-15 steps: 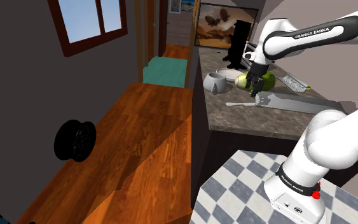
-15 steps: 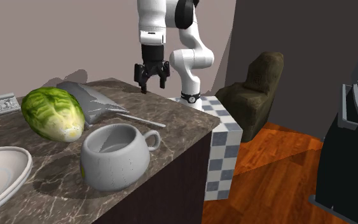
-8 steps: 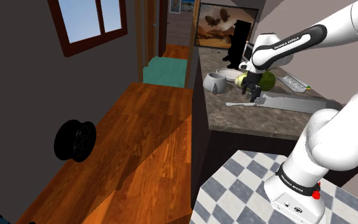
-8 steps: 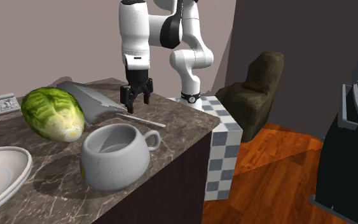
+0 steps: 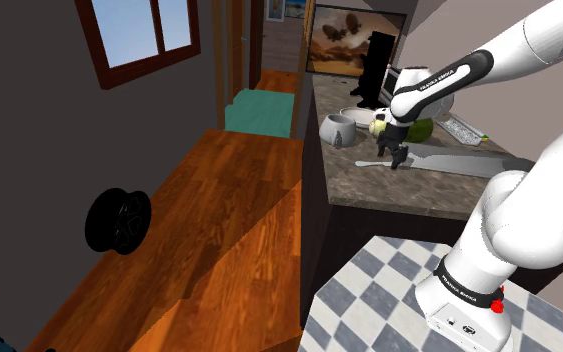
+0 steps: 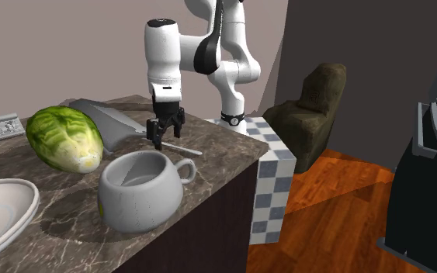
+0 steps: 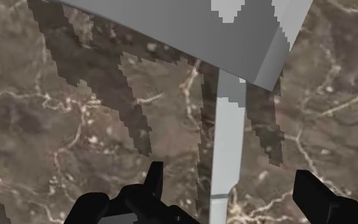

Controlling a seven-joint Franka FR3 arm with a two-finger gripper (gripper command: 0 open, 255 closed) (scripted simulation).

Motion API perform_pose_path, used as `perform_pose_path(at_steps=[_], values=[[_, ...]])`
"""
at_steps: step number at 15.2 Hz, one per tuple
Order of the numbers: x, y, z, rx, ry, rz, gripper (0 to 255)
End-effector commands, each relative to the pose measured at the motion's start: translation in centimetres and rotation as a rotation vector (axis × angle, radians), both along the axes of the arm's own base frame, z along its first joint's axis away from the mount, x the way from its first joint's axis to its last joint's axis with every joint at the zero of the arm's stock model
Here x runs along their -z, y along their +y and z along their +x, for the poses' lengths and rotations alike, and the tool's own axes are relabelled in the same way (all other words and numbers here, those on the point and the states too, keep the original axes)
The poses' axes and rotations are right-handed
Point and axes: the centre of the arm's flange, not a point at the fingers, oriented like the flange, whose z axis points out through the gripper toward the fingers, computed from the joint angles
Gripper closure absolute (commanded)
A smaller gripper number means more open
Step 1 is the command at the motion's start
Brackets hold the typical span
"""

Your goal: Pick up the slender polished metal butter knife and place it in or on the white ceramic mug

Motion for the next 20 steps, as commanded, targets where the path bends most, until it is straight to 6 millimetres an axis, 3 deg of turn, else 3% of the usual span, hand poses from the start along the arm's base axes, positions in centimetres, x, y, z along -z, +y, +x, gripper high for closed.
perform_pose_path(at_steps=[1,7,8,17,20], values=[[0.3,0.0,0.0,0.0,-0.001,0.0,0],[0.3,0.0,0.0,0.0,-0.001,0.0,0],[0.3,0.0,0.0,0.0,-0.001,0.0,255],[0.3,0.0,0.0,0.0,-0.001,0.0,255],[-1.2,0.0,0.0,0.0,-0.001,0.0,255]])
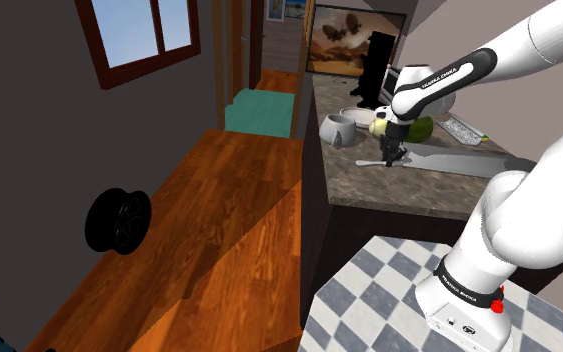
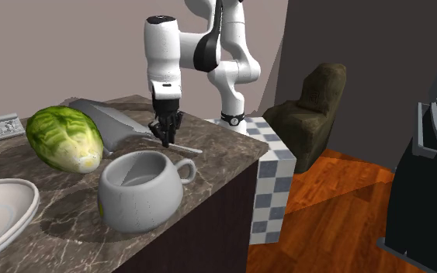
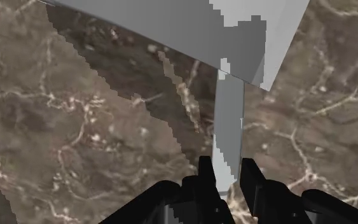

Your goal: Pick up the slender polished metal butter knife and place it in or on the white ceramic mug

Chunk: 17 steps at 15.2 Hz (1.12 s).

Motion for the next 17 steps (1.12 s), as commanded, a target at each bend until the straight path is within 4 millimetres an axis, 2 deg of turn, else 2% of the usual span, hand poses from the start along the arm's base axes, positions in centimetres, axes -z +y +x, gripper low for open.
perform_pose_path(at_steps=[1,12,13,14,17], values=[[-1.1,0.0,0.0,0.0,-0.001,-0.001,255],[-6.9,0.0,0.0,0.0,-0.001,-0.001,255],[-6.4,0.0,0.0,0.0,-0.002,-0.002,255],[-6.4,0.0,0.0,0.0,-0.002,-0.002,0],[-4.0,0.7,1.6,-0.232,0.047,0.17,0]])
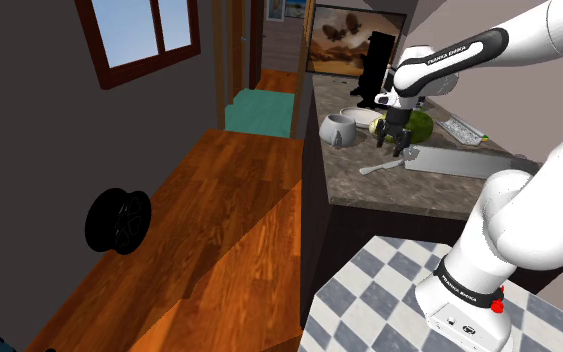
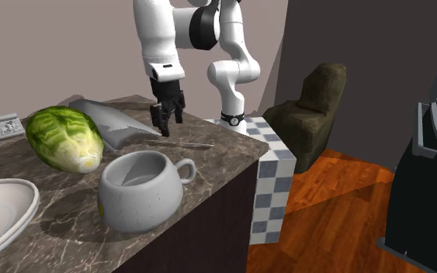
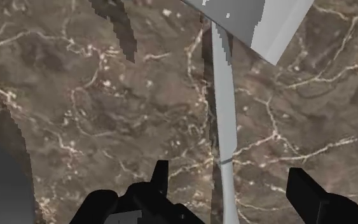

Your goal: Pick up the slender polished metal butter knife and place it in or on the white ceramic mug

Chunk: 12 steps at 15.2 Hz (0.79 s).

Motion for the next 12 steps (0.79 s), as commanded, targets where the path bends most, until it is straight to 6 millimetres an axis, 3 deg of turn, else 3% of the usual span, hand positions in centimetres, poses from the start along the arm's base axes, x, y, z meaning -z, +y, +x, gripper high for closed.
perform_pose_path(at_steps=[1,9,12], values=[[1.4,0.6,0.8,-0.161,0.026,0.117,0],[5.5,1.3,0.4,-0.17,0.028,0.124,0],[5.5,1.3,0.4,-0.17,0.028,0.124,0]])
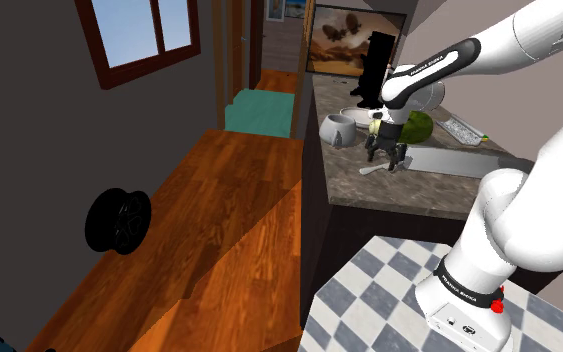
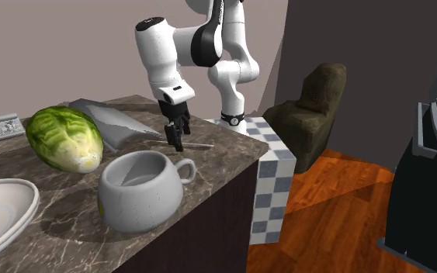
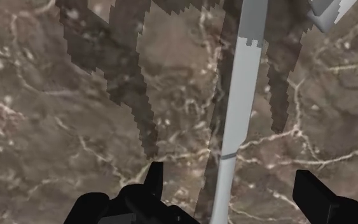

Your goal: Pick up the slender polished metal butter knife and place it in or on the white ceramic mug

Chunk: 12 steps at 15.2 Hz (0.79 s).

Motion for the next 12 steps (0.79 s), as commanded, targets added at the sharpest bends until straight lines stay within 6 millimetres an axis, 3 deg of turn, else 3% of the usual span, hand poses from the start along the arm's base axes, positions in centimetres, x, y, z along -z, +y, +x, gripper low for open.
perform_pose_path(at_steps=[1,5,6,12], values=[[0.1,0.01,0.01,0.0,0.0,0.0,0],[0.1,0.01,0.0,0.0,0.0,0.0,0],[0.1,0.01,0.0,0.0,0.0,0.0,255],[0.26,0.04,0.12,0.0,0.0,0.0,255]])
